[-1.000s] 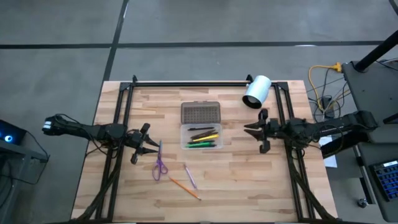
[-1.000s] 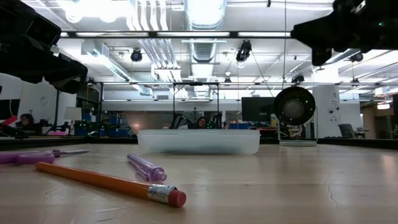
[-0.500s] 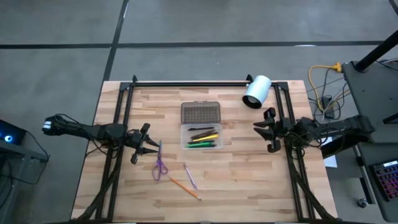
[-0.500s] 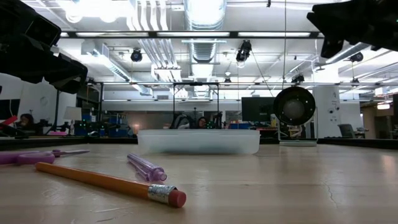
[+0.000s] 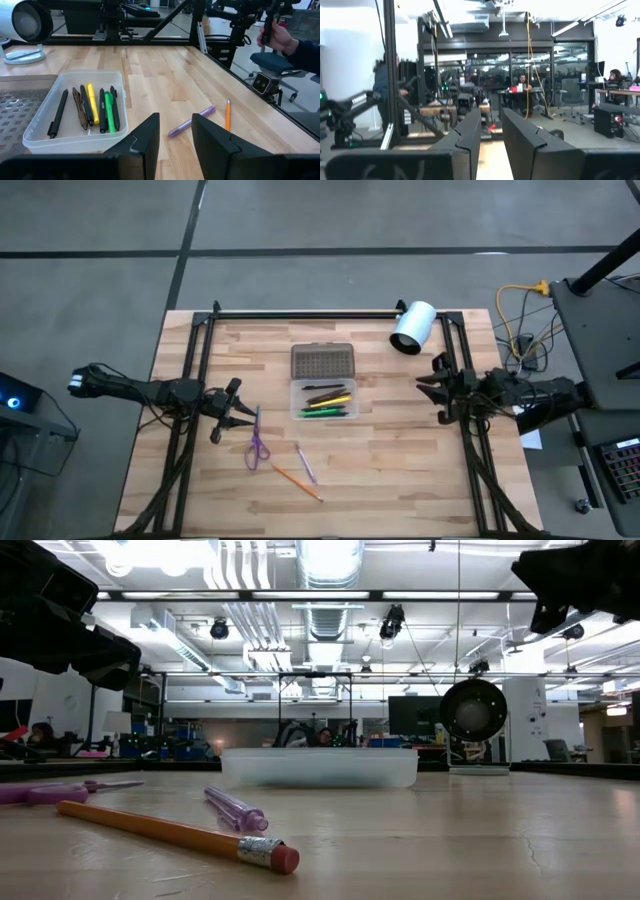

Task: Pick & place school supplies into a supply box
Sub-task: Put the orange pencil into the supply box

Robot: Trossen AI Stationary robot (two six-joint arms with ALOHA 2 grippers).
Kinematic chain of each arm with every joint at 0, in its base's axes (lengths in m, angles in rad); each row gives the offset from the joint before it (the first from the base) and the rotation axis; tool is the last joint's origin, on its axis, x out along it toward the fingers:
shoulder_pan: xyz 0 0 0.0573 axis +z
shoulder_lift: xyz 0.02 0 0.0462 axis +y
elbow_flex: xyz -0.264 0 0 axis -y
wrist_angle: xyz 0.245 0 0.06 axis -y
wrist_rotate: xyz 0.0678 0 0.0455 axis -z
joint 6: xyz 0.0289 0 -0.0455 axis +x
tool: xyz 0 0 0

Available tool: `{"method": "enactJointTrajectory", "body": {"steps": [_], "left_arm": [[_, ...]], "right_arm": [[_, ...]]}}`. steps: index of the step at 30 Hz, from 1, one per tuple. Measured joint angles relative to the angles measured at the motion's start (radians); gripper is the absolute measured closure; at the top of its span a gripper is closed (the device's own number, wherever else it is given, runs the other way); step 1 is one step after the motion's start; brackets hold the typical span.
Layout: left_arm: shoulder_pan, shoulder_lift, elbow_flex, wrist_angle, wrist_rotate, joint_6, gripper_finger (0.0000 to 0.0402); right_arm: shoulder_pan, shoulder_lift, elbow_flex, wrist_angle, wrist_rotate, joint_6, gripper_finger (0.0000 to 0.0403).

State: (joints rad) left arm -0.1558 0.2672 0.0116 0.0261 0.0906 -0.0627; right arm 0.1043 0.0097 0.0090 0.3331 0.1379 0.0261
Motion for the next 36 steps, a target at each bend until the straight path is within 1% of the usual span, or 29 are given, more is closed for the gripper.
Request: {"method": "enactJointTrajectory", "body": {"steps": [1, 12, 18, 23, 31, 36], "left_arm": [[0.0, 0.0, 0.0, 0.0, 0.0, 0.0, 0.0303], [0.0, 0.021, 0.0, 0.0, 0.0, 0.0, 0.0303], [0.0, 0.02, 0.0, 0.0, 0.0, 0.0, 0.0303], [0.0, 0.02, 0.0, 0.0, 0.0, 0.0, 0.0303], [0.0, 0.02, 0.0, 0.0, 0.0, 0.0, 0.0303], [0.0, 0.021, 0.0, 0.0, 0.0, 0.0, 0.0303]], "right_arm": [[0.0, -0.01, 0.0, -0.035, 0.001, -0.003, 0.0335], [0.0, -0.008, 0.0, -0.139, -0.01, -0.047, 0.032], [0.0, -0.009, 0.0, -0.303, -0.009, -0.066, 0.0316], [0.0, 0.003, 0.006, -0.324, -0.042, -0.093, 0.0323], [0.0, 0.015, 0.006, -0.324, -0.042, -0.085, 0.0335], [0.0, 0.02, 0.006, -0.323, -0.042, 0.017, 0.0328]]}}
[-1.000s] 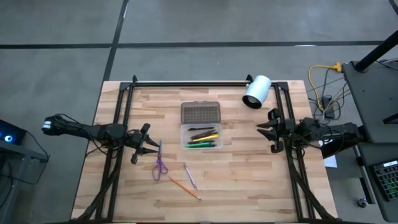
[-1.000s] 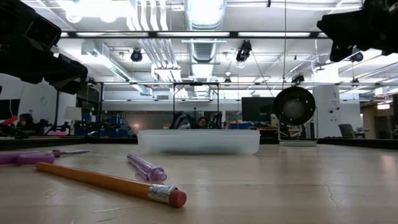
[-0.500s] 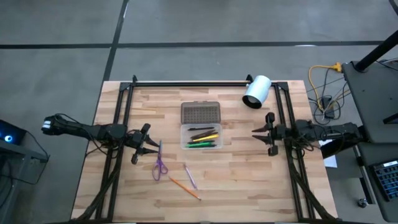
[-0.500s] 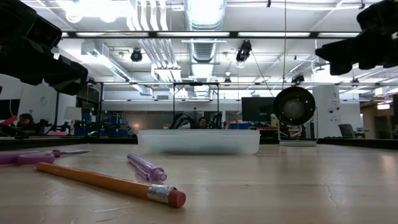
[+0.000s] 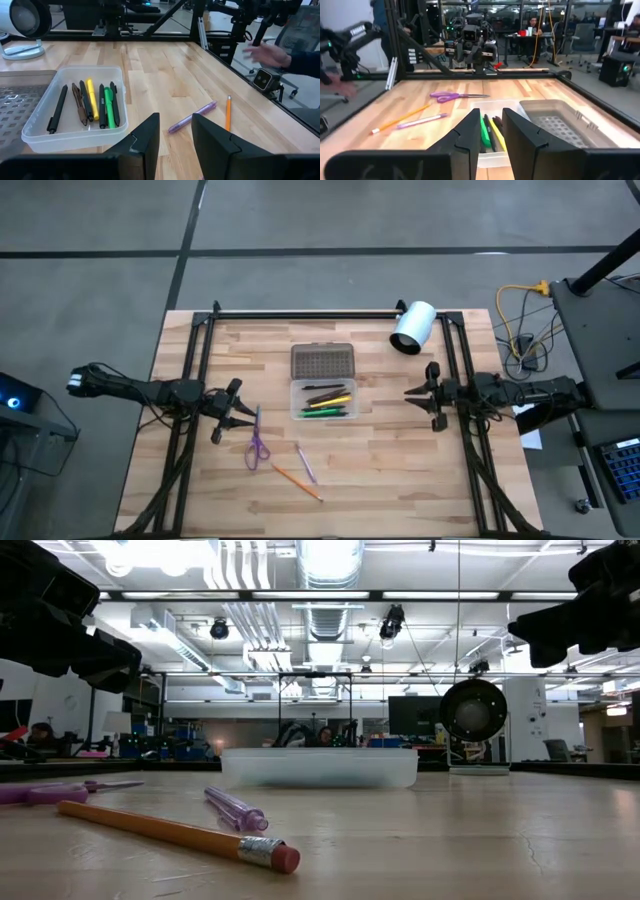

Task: Pick & place school supplies into a supply box
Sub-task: Put the orange pencil into the supply box

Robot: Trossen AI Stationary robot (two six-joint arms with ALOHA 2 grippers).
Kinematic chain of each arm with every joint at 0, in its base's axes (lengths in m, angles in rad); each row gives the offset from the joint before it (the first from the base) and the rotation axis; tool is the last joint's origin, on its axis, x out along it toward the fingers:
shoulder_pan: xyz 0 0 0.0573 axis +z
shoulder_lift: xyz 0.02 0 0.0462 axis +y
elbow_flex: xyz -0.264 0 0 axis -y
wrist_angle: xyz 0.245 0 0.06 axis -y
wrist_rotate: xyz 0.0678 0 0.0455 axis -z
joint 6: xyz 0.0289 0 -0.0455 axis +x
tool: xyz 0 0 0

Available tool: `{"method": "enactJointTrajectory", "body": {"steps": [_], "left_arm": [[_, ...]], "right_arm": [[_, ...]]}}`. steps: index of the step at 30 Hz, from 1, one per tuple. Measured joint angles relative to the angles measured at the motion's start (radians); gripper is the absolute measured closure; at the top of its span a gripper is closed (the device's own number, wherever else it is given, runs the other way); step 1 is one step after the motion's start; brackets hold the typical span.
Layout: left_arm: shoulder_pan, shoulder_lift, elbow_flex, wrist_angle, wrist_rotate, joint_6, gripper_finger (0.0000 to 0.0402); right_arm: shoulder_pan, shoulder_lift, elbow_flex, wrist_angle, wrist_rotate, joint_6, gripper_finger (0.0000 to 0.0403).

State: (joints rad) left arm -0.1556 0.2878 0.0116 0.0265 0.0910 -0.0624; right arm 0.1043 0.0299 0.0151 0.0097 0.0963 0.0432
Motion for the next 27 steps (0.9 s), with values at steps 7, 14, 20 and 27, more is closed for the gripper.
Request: {"method": "enactJointTrajectory", "body": {"steps": [7, 14, 20, 27], "left_arm": [[0.0, 0.0, 0.0, 0.0, 0.0, 0.0, 0.0303], [0.0, 0.0, -0.001, 0.021, 0.002, 0.0, 0.0303], [0.0, -0.001, -0.001, 0.153, 0.001, 0.0, 0.0303], [-0.001, -0.001, -0.001, 0.244, 0.0, -0.003, 0.0303]], "right_arm": [[0.0, -0.002, 0.0, 0.001, 0.0, 0.039, 0.0318], [0.0, -0.002, 0.0, 0.001, 0.001, 0.018, 0.0321], [0.0, -0.001, 0.0, 0.001, 0.001, 0.017, 0.0332], [0.0, -0.001, 0.0, 0.001, 0.001, 0.017, 0.0333]]}}
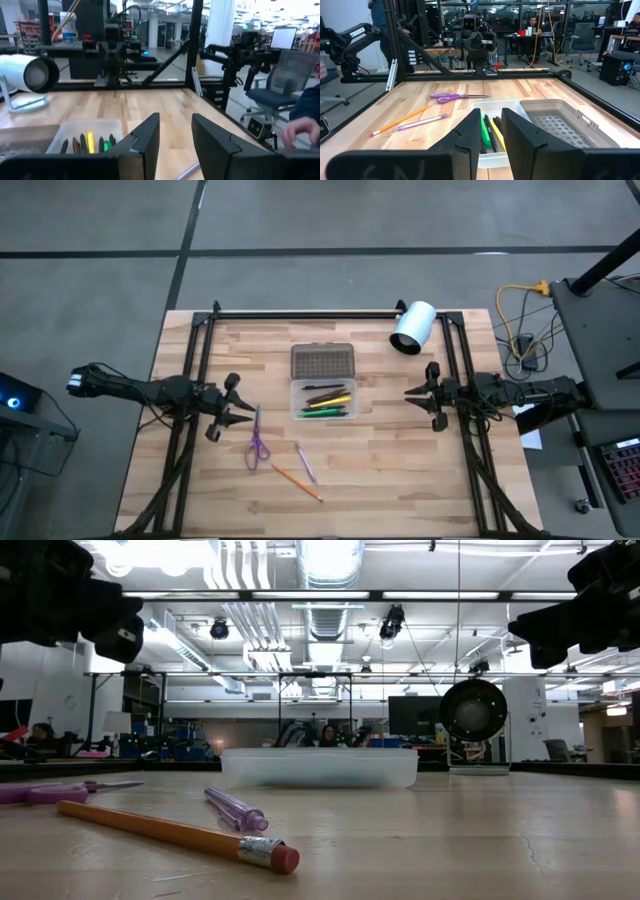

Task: Pick & place school supplies into a supply box
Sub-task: Put the orange pencil into the supply box

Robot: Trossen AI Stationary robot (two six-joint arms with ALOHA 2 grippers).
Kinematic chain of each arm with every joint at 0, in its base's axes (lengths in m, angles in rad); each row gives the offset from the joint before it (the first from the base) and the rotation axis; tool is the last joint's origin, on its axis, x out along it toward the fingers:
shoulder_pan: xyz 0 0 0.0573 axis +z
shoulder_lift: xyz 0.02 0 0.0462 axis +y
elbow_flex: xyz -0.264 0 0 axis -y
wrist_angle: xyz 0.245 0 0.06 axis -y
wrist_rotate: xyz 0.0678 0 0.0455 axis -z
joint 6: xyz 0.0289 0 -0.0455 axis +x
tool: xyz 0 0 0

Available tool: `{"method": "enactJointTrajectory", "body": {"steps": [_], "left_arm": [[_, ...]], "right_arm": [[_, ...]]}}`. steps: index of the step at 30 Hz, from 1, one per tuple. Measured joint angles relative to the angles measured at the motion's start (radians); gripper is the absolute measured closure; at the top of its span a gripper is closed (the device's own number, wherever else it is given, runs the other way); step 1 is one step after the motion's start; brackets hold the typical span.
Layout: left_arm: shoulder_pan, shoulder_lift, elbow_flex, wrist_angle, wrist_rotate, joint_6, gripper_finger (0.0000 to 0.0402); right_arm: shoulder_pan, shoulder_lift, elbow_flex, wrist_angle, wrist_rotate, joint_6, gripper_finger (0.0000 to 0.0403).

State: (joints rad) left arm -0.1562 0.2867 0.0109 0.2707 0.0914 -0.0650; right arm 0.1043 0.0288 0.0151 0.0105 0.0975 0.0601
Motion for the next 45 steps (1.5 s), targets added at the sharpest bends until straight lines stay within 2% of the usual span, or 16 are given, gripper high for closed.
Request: {"method": "enactJointTrajectory", "body": {"steps": [8, 15, 23, 29, 33, 39, 45], "left_arm": [[0.0, 0.008, 0.0, 0.094, 0.0, 0.001, 0.0303], [0.0, 0.008, 0.0, 0.093, 0.013, 0.097, 0.0303], [0.0, 0.039, 0.012, 0.071, 0.007, 0.113, 0.0303], [0.0, 0.154, 0.138, -0.13, -0.031, 0.234, 0.0303], [-0.001, 0.264, 0.265, -0.28, -0.041, 0.238, 0.0303], [-0.002, 0.469, 0.502, -0.599, -0.043, 0.237, 0.0303], [-0.002, 0.692, 0.693, -0.813, -0.043, 0.226, 0.0317]], "right_arm": [[0.0, 0.0, 0.0, 0.0, 0.0, 0.0, 0.0321], [0.0, 0.0, 0.0, 0.0, 0.0, 0.0, 0.0317], [0.0, 0.0, 0.0, 0.001, 0.001, 0.0, 0.0329], [0.0, 0.0, 0.0, 0.001, 0.001, 0.0, 0.0335], [0.0, 0.0, 0.0, 0.001, 0.001, 0.0, 0.033], [0.0, 0.0, 0.0, 0.001, 0.0, 0.0, 0.0321], [0.0, 0.0, 0.0, 0.0, 0.0, 0.0, 0.0319]]}}
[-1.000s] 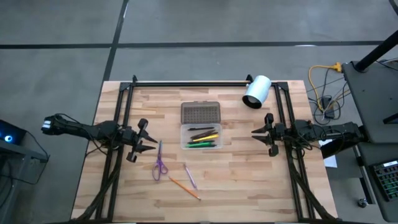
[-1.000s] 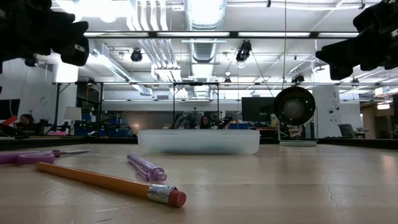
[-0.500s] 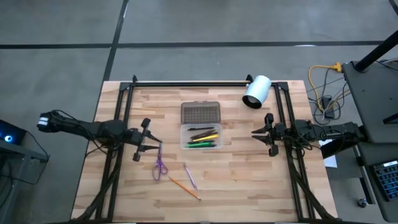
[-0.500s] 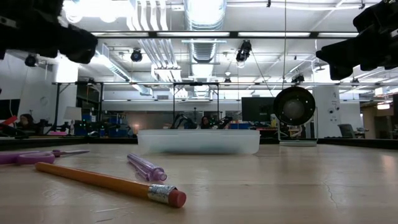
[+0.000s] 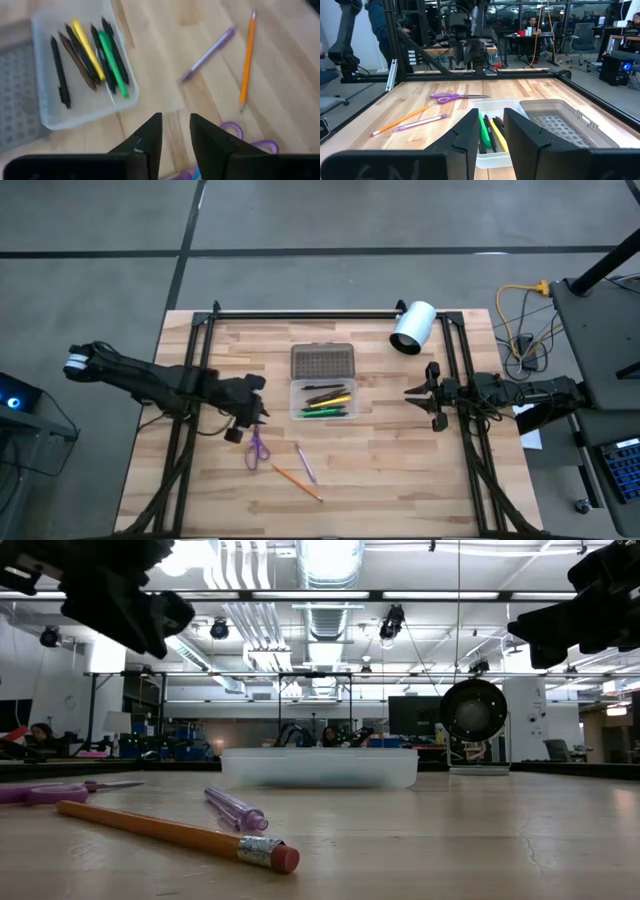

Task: Pick & place school supplies into a supply box
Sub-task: Put the orange pencil into the supply box

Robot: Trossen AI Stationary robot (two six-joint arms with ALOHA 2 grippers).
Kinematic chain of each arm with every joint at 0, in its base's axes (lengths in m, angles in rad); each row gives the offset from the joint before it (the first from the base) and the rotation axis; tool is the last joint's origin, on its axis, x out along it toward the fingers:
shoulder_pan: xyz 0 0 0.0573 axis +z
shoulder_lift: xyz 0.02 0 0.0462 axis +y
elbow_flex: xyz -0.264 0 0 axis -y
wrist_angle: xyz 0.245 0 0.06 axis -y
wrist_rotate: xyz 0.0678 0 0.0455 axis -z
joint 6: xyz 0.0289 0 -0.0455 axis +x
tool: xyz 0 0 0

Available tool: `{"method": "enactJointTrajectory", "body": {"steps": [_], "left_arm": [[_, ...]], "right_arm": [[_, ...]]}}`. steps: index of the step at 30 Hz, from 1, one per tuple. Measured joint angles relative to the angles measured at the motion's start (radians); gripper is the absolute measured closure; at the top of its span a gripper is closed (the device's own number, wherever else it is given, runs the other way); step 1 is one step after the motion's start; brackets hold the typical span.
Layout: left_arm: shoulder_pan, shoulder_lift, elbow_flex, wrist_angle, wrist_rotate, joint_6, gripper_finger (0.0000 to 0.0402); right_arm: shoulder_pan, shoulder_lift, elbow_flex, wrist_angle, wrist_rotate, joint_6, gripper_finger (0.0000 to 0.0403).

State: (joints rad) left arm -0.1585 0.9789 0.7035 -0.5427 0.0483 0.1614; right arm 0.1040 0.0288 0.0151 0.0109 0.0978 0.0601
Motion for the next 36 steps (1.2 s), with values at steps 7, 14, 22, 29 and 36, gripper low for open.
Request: {"method": "enactJointTrajectory", "body": {"steps": [7, 14, 22, 29, 36], "left_arm": [[-0.023, 0.2, 0.09, -0.055, 0.003, -0.05, 0.0343], [-0.039, 0.353, 0.165, -0.055, 0.004, -0.097, 0.0345], [-0.058, 0.533, 0.331, -0.079, 0.003, -0.13, 0.0335], [-0.15, 0.647, 0.522, -0.188, -0.079, -0.207, 0.0292], [-0.219, 0.697, 0.604, -0.334, -0.228, -0.346, 0.0276]], "right_arm": [[0.0, 0.0, 0.0, 0.0, 0.0, 0.0, 0.0332], [0.0, 0.0, 0.0, 0.001, 0.0, 0.0, 0.033], [0.0, 0.001, 0.0, 0.001, 0.006, 0.0, 0.0319], [0.0, 0.0, 0.0, 0.001, 0.006, 0.0, 0.0325], [0.0, 0.0, 0.0, 0.001, 0.006, 0.0, 0.0335]]}}
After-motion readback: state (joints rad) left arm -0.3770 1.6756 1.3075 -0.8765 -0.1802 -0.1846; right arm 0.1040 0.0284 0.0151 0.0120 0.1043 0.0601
